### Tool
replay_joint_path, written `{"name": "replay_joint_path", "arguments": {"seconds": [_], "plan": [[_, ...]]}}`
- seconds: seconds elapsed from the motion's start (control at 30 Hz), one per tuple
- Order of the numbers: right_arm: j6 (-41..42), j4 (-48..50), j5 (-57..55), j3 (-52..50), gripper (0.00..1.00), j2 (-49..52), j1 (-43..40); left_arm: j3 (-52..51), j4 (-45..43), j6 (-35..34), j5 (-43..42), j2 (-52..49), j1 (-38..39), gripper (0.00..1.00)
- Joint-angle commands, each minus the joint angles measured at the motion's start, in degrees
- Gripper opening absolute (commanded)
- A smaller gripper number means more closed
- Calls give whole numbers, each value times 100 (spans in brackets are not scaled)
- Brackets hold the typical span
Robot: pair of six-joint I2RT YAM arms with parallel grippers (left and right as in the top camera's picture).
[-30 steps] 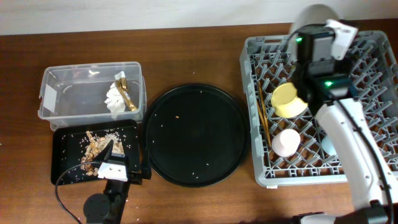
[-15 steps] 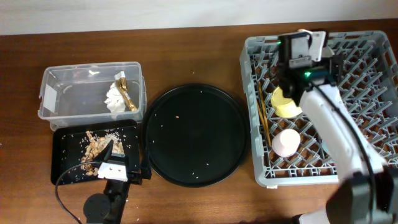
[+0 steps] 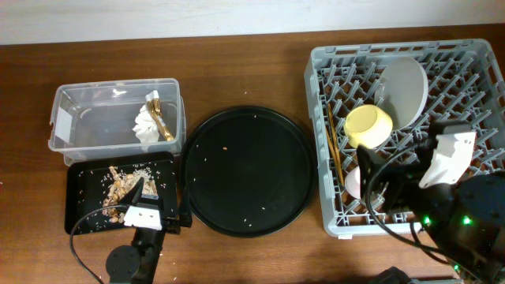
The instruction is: Sort waste into correct bins and load items into the dishwasher rack
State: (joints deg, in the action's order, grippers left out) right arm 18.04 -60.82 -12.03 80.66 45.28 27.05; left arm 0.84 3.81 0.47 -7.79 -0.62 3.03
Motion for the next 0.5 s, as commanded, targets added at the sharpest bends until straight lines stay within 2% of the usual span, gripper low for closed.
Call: {"name": "replay_joint_path", "arguments": {"seconds": [0.0,0.1,0.23,0.33,0.47], "plan": [[-116,-468,-599,2,99,-31,42,-33,4,87,-81,26,-4,99],[-122,-577,-1399,-72,99,-188,-114,-33,2,87,-81,26,-4,99],[-105,417,-1038,-951,99,-1202,-1287,-33,4,87,-81,26,-4,99],[-131,1471,-804,-2583,99,-2406,-1825,-33,4,87,-81,26,-4,99],[-470,2310,-114,-4719,99,-4050,-2063,-33,4,87,-81,26,-4,99]]}}
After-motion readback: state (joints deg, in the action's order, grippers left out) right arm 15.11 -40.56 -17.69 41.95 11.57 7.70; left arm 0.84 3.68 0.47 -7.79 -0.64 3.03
